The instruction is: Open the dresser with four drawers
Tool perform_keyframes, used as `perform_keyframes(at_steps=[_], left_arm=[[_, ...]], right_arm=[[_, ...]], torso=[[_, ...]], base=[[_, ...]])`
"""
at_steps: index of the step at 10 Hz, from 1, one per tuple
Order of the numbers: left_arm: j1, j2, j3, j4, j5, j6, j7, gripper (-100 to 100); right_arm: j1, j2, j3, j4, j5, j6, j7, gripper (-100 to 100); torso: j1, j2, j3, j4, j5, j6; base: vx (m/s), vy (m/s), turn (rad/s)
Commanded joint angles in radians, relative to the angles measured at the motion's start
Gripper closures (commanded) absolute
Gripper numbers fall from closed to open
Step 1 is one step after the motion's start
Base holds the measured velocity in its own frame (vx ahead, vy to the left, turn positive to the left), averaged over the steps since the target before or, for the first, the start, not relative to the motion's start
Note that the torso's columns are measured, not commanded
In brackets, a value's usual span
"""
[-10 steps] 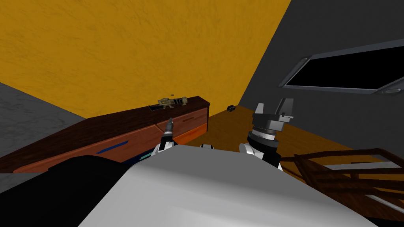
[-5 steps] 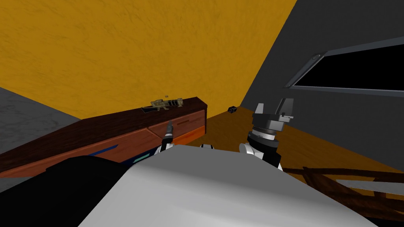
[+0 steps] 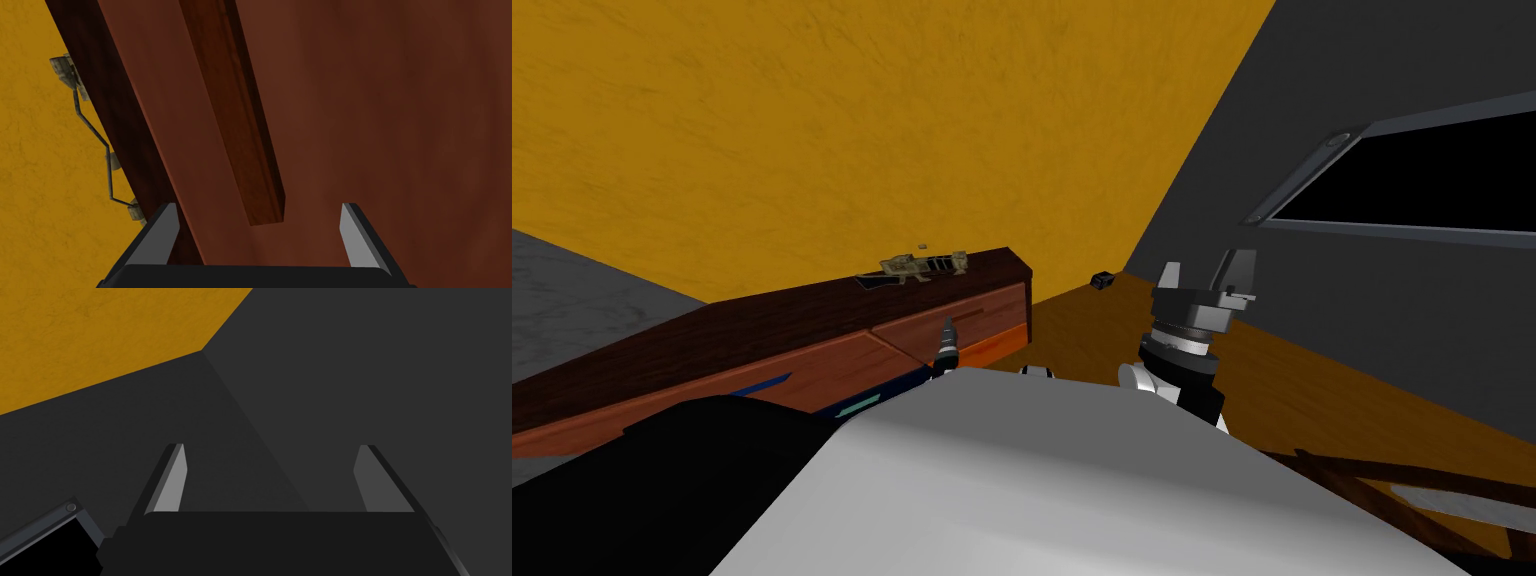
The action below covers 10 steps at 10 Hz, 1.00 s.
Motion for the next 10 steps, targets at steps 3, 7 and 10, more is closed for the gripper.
perform_keyframes(at_steps=[3, 7, 10], left_arm=[[-0.01, -0.048, 0.013, 0.003, 0.005, 0.023, 0.0, -100], [0.002, -0.052, 0.007, -0.008, 0.003, 0.02, 0.002, 100], [0.016, -0.055, 0.001, -0.034, 0.003, 0.031, 0.004, 100]], right_arm=[[0.0, 0.0, 0.0, 0.0, 0.0, 0.0, 0.0, 0], [0.0, 0.0, 0.0, 0.0, 0.0, 0.0, 0.0, 0], [0.0, 0.0, 0.0, 0.0, 0.0, 0.0, 0.0, 0]], torso=[[0.002, 0.0, 0.0, 0.0, 0.0, 0.0], [0.001, 0.001, 0.001, -0.004, 0.005, -0.001], [0.002, -0.004, -0.002, -0.003, 0.002, 0.0]], base=[[0.04, -0.011, 0.0], [-0.048, -0.026, 0.0], [-0.158, -0.114, 0.01]])
